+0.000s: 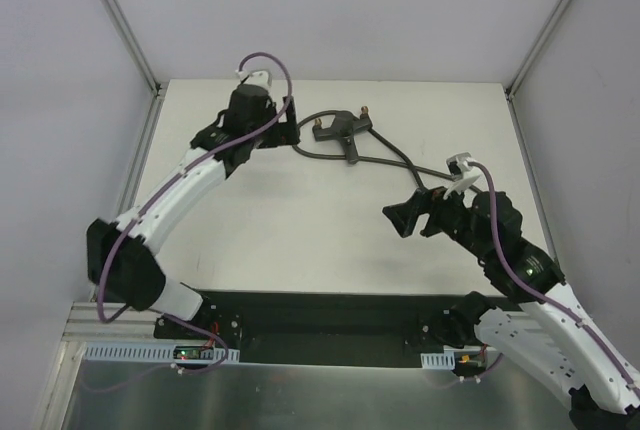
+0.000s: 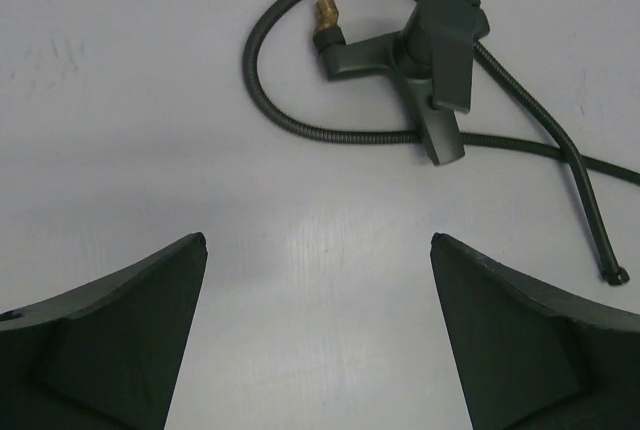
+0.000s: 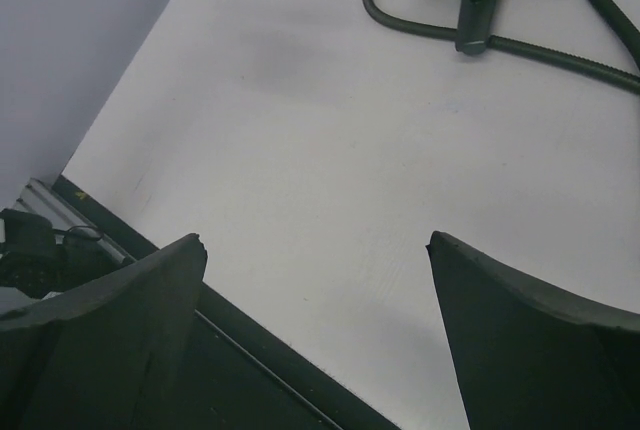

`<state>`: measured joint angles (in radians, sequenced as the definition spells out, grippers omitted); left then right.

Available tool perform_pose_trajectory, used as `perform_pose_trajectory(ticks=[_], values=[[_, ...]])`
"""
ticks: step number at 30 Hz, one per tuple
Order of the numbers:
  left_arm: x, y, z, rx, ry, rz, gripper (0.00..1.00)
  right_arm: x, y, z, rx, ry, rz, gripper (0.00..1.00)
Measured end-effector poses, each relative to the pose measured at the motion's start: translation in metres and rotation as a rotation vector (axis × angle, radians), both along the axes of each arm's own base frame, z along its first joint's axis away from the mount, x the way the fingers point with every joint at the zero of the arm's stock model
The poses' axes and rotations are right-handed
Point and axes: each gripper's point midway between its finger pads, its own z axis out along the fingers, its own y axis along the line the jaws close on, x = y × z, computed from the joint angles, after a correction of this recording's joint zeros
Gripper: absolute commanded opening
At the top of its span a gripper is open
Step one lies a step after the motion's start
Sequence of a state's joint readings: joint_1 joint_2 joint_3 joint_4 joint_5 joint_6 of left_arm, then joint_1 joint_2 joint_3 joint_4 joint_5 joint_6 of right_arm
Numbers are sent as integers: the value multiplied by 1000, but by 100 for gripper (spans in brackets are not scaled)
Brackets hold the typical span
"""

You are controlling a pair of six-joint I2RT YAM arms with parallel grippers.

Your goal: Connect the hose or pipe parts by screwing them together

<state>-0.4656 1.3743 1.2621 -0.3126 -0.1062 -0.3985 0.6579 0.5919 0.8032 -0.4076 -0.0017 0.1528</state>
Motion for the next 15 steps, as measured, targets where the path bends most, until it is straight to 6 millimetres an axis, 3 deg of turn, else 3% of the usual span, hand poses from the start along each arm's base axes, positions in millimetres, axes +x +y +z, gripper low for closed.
perform_pose_trajectory(ticks=[5,9,15], values=[[62,-46,-17,57,19,-11,86,-14,4,20,69,-86,70,96],[106,-87,-36,45,36,-69,86,-17,5,31,88,-132,92,96],[129,-123,-61,-43,100,-151,84,-15,6,28,70,-132,103,96]])
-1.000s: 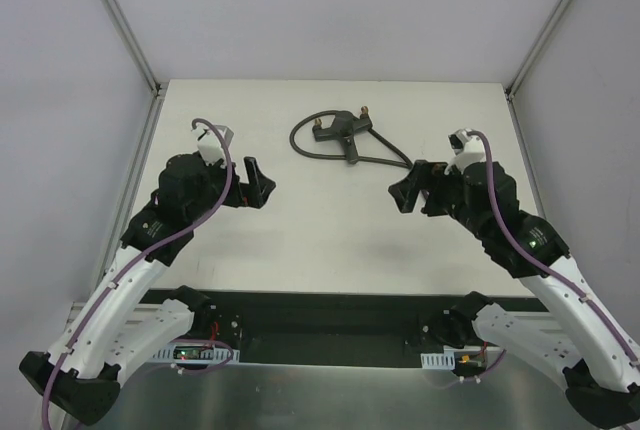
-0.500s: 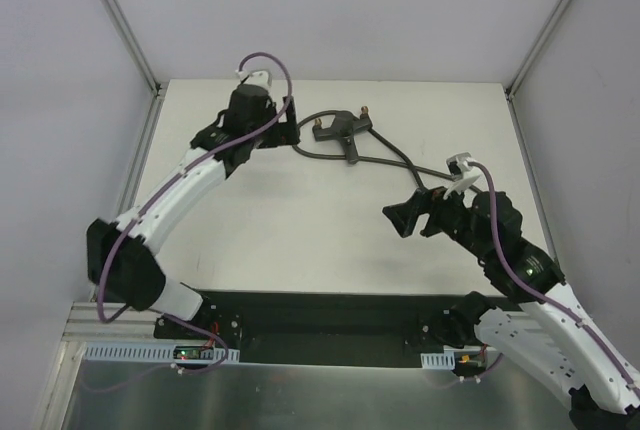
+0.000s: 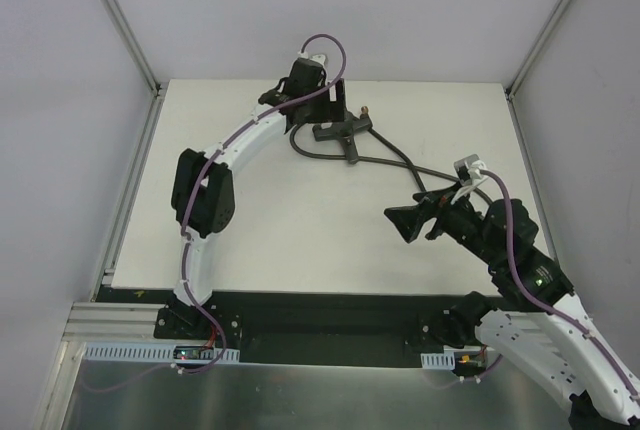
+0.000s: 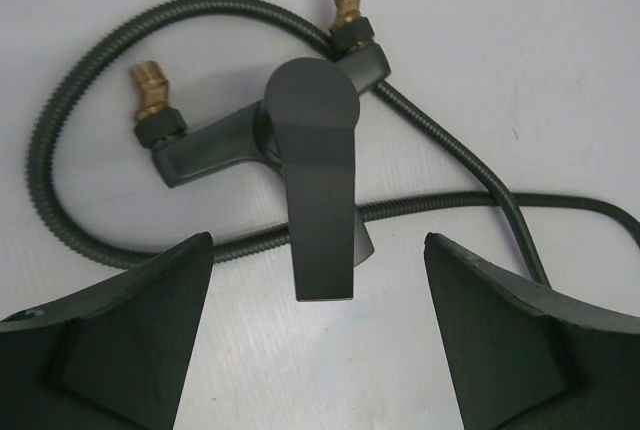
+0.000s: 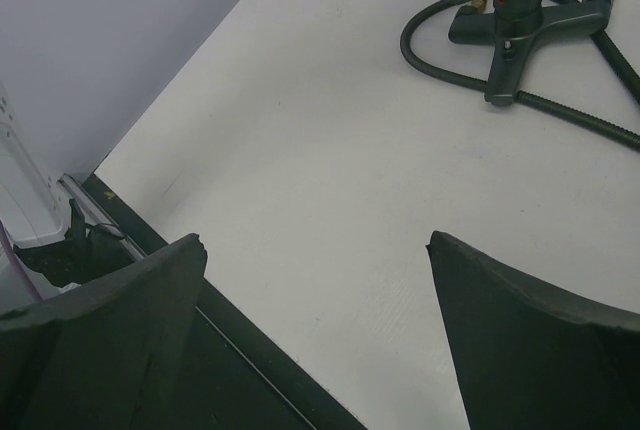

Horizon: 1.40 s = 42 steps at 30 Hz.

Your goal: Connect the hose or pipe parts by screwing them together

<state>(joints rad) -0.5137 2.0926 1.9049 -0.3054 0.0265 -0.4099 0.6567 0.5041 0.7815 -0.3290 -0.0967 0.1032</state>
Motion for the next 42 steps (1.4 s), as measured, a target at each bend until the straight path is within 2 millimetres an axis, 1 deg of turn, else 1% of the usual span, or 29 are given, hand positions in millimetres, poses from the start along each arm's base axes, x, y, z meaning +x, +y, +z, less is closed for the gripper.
perform_pose_trajectory(ticks=[3,6,7,11,15,19,22,24,25,28,30,34,36,38,39,41,42], values=[[-5,-9,-9,-72,71,-29,84,1,0,-1,-11,-4,3,96],[-6,-12,-14,-158,140,-42,77,2,0,-1,-22,-10,5,96],[-7,-15,-14,-201,165,-54,76,2,0,0,-24,-13,5,96],[-1,-21,-8,-382,242,-91,76,4,2,3,-30,-19,7,96],[5,-27,-7,-513,302,-115,75,7,4,2,-39,-8,8,96],[2,-34,-15,-593,368,-132,76,7,5,1,-44,0,13,96],[-3,-37,-22,-634,420,-133,75,5,7,5,-40,-8,29,96],[-4,-40,-21,-661,435,-141,73,4,9,7,-35,-17,47,96],[-4,-42,-20,-680,442,-143,69,3,10,7,-32,-19,52,96],[-4,-47,-16,-739,461,-154,64,2,11,10,-23,-29,60,96],[-5,-50,-19,-790,484,-160,61,2,11,12,-17,-36,61,96],[-8,-50,-26,-847,531,-152,59,3,12,14,-12,-42,61,96],[-9,-51,-25,-866,544,-151,55,3,12,14,-10,-42,61,96],[-8,-52,-20,-889,546,-159,49,3,12,15,-6,-43,60,96],[-8,-53,-17,-898,542,-160,39,3,12,15,-5,-44,60,96],[-7,-53,-18,-909,552,-155,31,3,13,15,-1,-42,59,96],[-6,-54,-19,-915,556,-155,21,4,13,16,-1,-43,59,96]])
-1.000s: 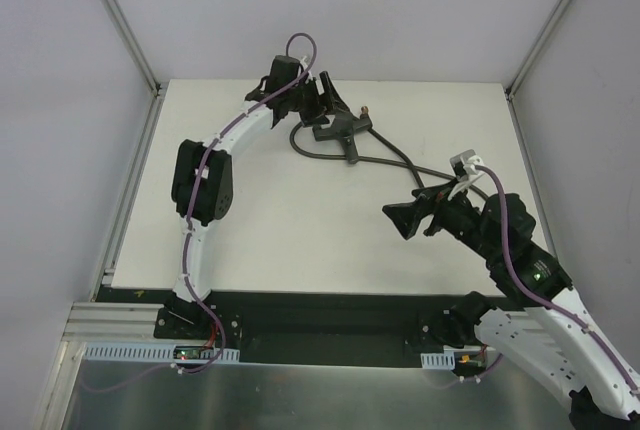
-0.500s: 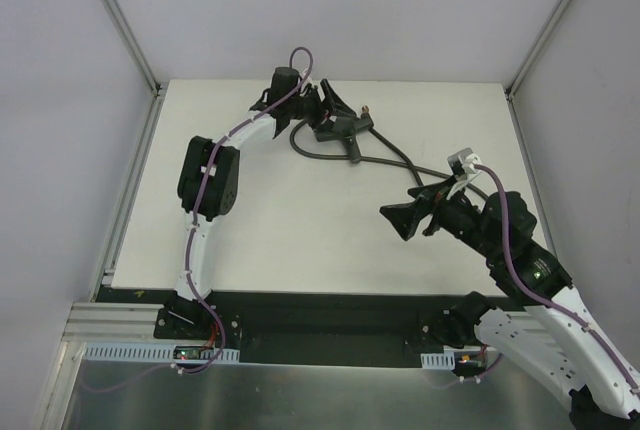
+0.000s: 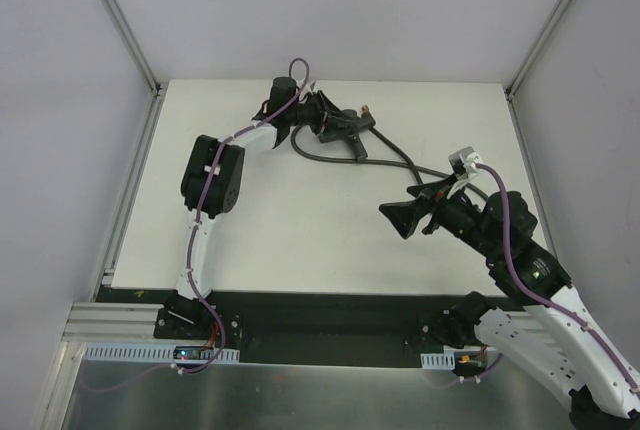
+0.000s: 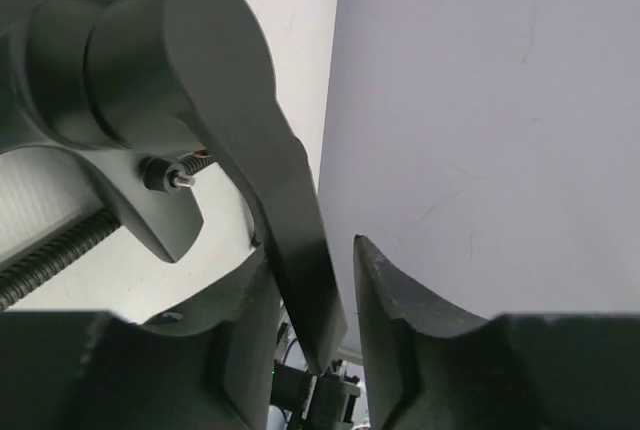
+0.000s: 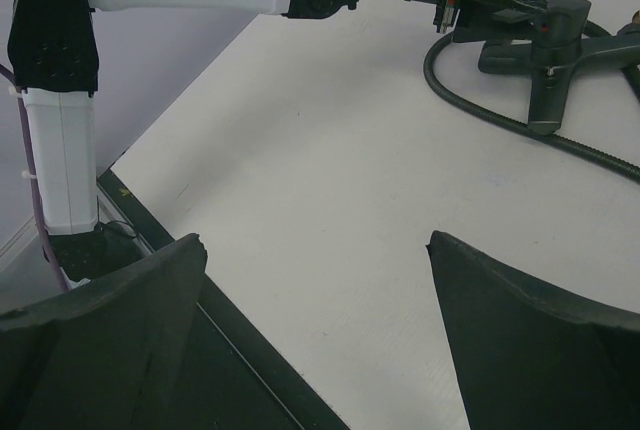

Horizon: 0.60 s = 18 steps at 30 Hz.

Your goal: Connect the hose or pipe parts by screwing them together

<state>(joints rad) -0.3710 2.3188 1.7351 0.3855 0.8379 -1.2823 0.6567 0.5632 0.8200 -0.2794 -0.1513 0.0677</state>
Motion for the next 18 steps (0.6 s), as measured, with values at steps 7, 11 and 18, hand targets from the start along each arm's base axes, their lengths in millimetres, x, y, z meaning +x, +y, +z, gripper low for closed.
perform_pose_trajectory(ticks=[7,11,18], values=[[0,-1,-5,-15,43,0,0,0,0,0,6,5,-1,96],[-3,-1,-6,-17,62,-13,0,0,0,1,8,5,-3,96],[-11,2,-1,-14,64,-58,0,3,-4,2,19,7,-38,96]])
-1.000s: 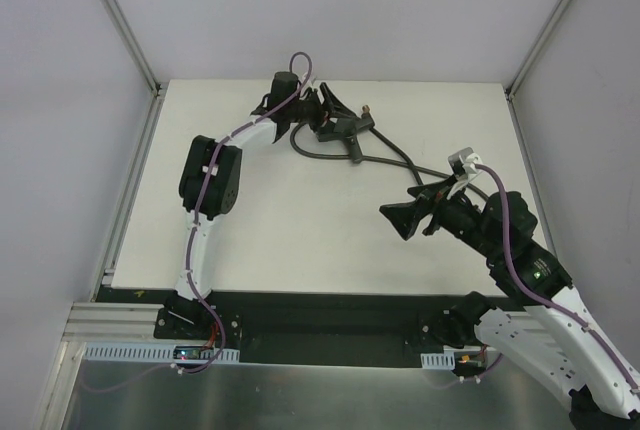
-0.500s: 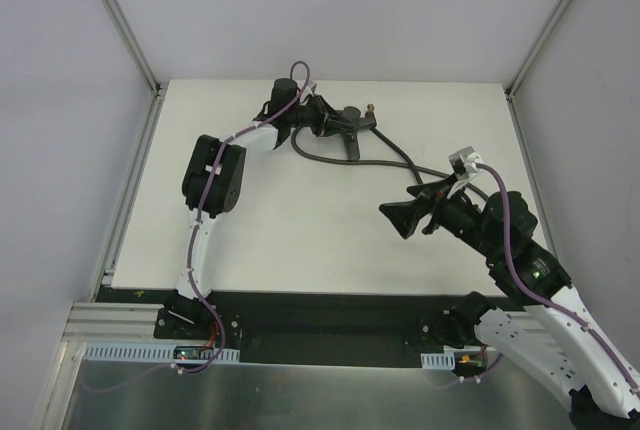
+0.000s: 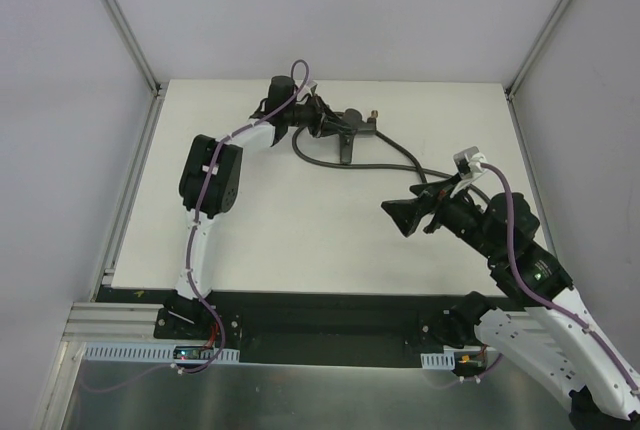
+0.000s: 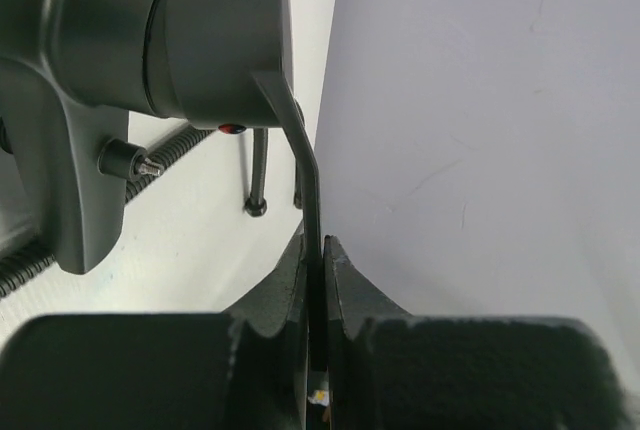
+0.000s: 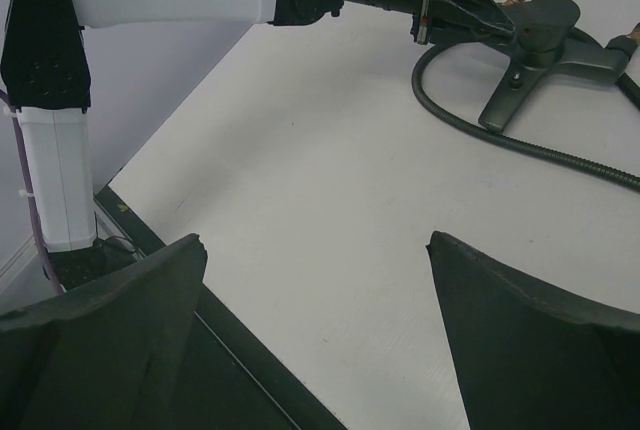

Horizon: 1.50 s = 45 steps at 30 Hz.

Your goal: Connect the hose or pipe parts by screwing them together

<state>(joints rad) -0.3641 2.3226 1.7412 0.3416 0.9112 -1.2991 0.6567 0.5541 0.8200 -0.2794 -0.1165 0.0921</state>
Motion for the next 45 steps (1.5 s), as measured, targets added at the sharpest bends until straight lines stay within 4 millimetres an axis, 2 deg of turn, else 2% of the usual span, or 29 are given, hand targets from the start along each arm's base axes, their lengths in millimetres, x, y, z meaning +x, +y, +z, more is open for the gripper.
perform_pose_trajectory(ticks=[2,6,13,17,21,25,29,32,33,36,37,41,45], values=[[-6,4,7,-5,10,-27,0,0,-1,0,3,0,-6,96],[-34,16,27,-33,25,-104,0,2,-2,-5,-4,9,-15,96],[-117,54,89,-82,-13,-259,0,3,-5,-33,-41,51,-35,96],[-161,72,107,-95,-85,-312,0,5,-5,-47,-62,78,-40,96],[-195,83,90,-72,-72,-331,0,6,-4,-53,-67,96,-43,96],[-216,90,47,-25,36,-326,0,6,-3,-55,-65,105,-40,96],[-227,96,19,44,107,-321,0,5,-4,-55,-63,103,-40,96],[-228,99,-1,92,106,-330,0,2,-6,-58,-61,101,-41,96],[-228,101,-7,104,115,-331,3,1,-7,-60,-62,100,-41,96],[-224,105,-12,106,107,-342,34,0,-8,-62,-66,105,-42,96],[-221,106,-11,113,83,-344,51,0,-8,-62,-66,106,-44,96],[-200,116,-3,157,-5,-311,69,0,-8,-63,-68,107,-45,96],[-169,135,1,313,-100,-222,79,-1,-9,-64,-73,113,-45,96]])
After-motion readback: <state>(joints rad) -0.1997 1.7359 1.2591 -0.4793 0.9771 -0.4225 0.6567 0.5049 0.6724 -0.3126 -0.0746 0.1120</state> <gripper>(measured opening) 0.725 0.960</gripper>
